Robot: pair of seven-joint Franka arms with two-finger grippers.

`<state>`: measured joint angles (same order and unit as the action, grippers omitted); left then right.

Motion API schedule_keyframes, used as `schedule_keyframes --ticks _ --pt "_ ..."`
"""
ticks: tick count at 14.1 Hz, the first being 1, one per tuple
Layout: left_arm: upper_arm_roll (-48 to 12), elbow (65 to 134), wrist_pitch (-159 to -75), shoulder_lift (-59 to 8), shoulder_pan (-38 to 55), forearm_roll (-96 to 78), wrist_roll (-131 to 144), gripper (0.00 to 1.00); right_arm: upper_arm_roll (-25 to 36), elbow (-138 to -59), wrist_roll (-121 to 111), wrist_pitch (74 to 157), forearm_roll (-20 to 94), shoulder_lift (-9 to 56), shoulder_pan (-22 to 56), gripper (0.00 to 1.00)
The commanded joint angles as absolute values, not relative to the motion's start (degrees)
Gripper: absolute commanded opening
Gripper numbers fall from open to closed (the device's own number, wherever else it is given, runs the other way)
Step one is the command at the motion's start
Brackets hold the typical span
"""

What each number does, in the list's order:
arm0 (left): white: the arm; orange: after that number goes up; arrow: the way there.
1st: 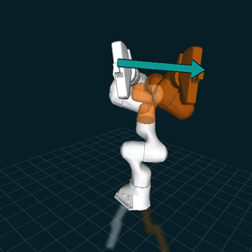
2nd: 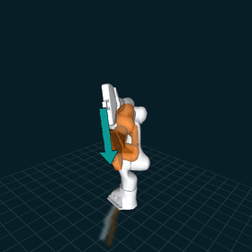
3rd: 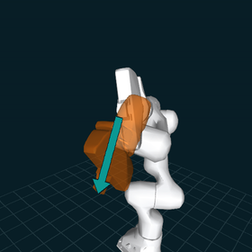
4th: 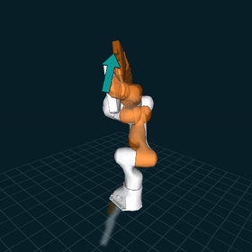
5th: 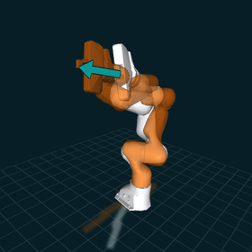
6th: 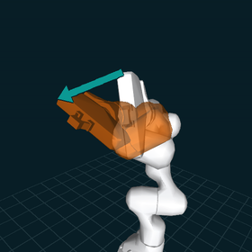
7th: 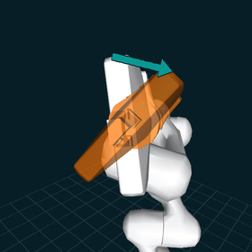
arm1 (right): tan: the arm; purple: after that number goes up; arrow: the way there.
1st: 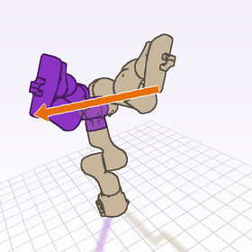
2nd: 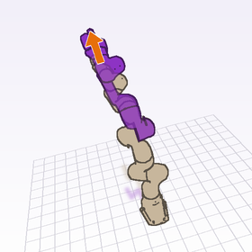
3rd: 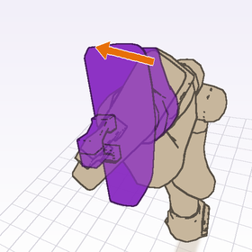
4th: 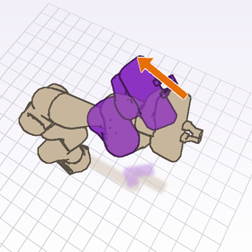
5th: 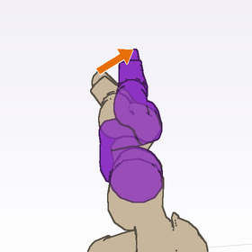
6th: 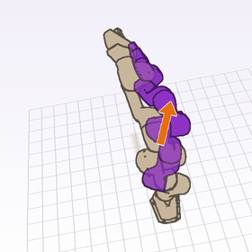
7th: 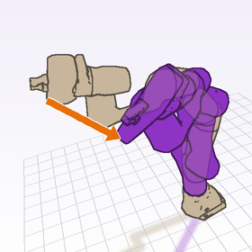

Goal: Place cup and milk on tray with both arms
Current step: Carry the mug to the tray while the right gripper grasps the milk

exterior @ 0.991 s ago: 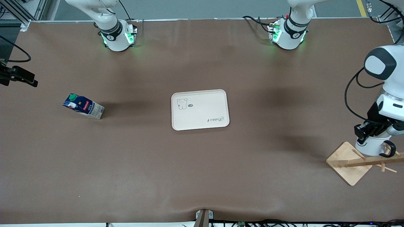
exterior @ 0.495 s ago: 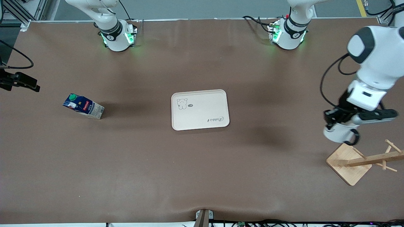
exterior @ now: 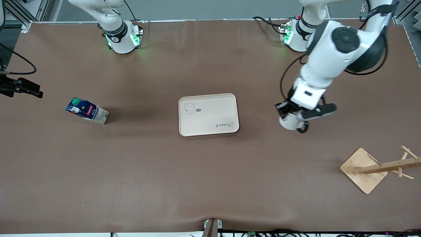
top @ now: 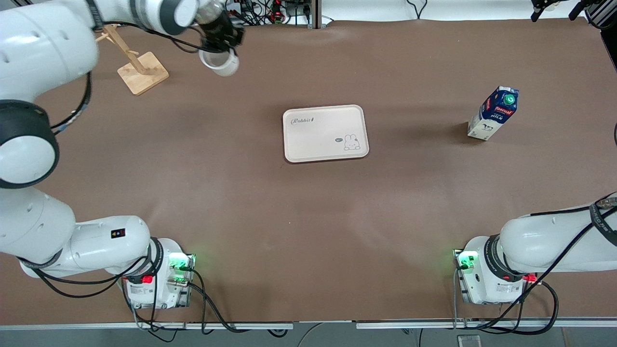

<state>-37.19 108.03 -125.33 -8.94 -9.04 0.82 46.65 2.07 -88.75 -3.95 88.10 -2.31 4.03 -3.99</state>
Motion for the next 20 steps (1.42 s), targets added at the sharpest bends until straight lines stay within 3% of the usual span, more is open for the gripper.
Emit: schedule_keyframes --ticks 1,5,9,15,20 --pt "-37.18 102.23 -123.49 -17.11 -3.19 3.24 54.9 0.0 1.93 -87.1 -4.04 87.28 -1.23 6.06 -5.53 1.0" --pt "-36.83 96.43 -121.83 -26.34 6.13 12.64 69.48 0.0 1.93 -89.54 -4.13 86.39 -1.41 7.91 -8.61 1.0" --pt "-36.3 90.8 -118.21 -33.91 12.38 17.22 74.96 0.0 1.85 -98.6 -4.04 93.16 -1.32 5.62 -10.37 1.0" --pt "-26.64 89.92 -118.21 -36.82 25.21 21.0 78.57 0.0 1.93 -108.44 -3.96 101.15 3.68 5.45 -11.78 1.0" --pt "-26.19 90.09 -118.83 -38.5 25.75 20.57 82.96 0.0 1.93 -115.47 -3.34 107.66 4.39 4.04 -13.53 1.0"
